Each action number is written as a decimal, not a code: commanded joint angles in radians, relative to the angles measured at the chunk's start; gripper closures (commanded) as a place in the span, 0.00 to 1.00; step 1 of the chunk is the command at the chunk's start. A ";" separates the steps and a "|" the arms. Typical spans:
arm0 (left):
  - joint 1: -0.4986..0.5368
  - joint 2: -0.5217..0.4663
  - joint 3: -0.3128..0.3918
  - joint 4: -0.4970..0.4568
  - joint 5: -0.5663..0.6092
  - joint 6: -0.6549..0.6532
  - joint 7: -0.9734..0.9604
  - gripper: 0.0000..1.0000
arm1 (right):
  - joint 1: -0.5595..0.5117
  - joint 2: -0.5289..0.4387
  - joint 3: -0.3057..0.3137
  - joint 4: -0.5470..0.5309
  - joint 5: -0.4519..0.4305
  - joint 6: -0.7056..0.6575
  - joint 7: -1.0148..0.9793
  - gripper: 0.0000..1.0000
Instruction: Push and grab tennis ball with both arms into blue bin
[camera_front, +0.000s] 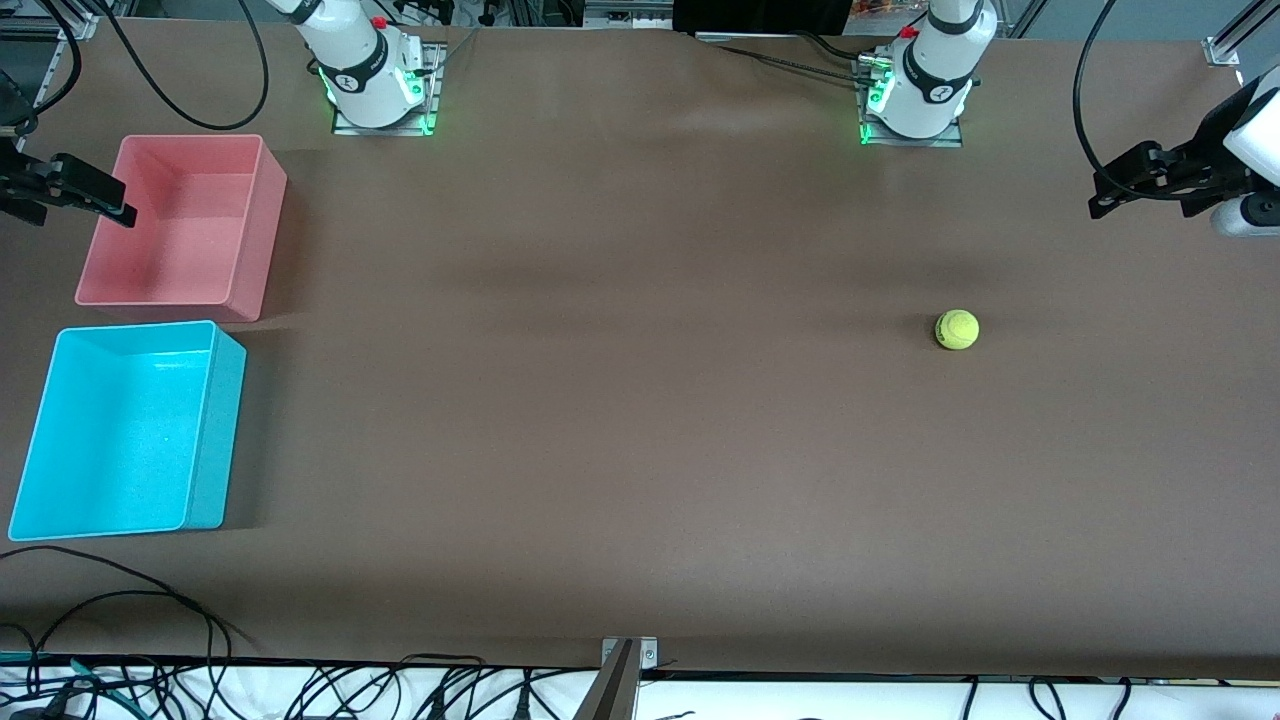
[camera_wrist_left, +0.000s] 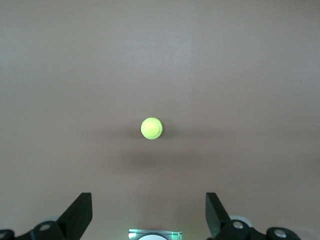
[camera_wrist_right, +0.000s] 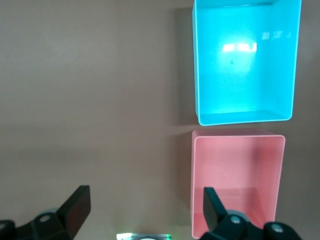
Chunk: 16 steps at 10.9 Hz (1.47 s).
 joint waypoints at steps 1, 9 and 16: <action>0.007 0.005 -0.006 0.011 -0.014 -0.014 -0.007 0.00 | -0.005 -0.009 0.000 0.015 0.019 -0.002 -0.002 0.00; 0.007 0.005 -0.006 0.013 -0.016 -0.014 -0.007 0.00 | -0.011 0.002 -0.012 0.044 0.012 0.039 -0.002 0.00; -0.009 0.004 -0.017 0.028 -0.017 -0.014 -0.007 0.00 | -0.010 0.008 -0.013 0.045 0.015 0.036 -0.002 0.00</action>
